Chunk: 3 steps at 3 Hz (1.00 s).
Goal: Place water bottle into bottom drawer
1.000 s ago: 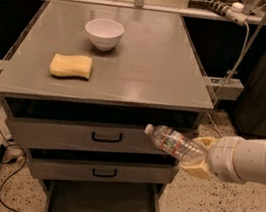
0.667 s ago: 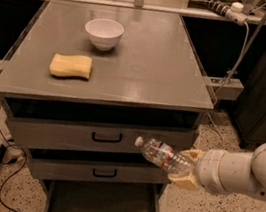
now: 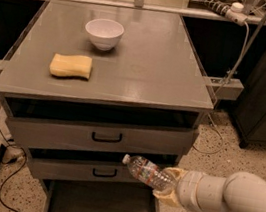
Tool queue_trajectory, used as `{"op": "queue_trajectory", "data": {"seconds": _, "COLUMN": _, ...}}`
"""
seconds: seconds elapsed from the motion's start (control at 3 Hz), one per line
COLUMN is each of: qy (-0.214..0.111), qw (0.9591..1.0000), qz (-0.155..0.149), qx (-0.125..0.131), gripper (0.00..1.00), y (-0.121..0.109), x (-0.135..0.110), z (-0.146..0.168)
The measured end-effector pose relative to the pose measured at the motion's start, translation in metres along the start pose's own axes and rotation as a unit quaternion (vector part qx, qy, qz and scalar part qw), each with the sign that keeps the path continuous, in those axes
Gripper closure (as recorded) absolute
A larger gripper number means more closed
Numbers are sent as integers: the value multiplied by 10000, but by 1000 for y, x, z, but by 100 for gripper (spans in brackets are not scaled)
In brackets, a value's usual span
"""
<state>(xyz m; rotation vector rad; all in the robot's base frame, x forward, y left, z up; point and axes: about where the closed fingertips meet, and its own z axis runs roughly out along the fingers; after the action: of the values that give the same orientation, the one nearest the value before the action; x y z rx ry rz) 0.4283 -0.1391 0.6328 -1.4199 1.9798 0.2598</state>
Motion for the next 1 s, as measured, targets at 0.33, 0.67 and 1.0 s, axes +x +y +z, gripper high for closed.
{"op": "queue_trajectory", "data": {"seconds": 0.33, "qy": 12, "qw": 9995, "qz": -110, "qx": 285, "gripper": 100, "y": 3, "x": 24, "z": 29}}
{"op": "queue_trajectory", "data": {"seconds": 0.67, "qy": 59, "qw": 9979, "qz": -239, "qx": 604, "gripper": 100, "y": -10, "x": 47, "z": 56}}
{"op": "queue_trajectory", "data": {"seconds": 1.0, "qy": 93, "qw": 9972, "qz": -414, "qx": 616, "gripper": 100, "y": -24, "x": 66, "z": 81}}
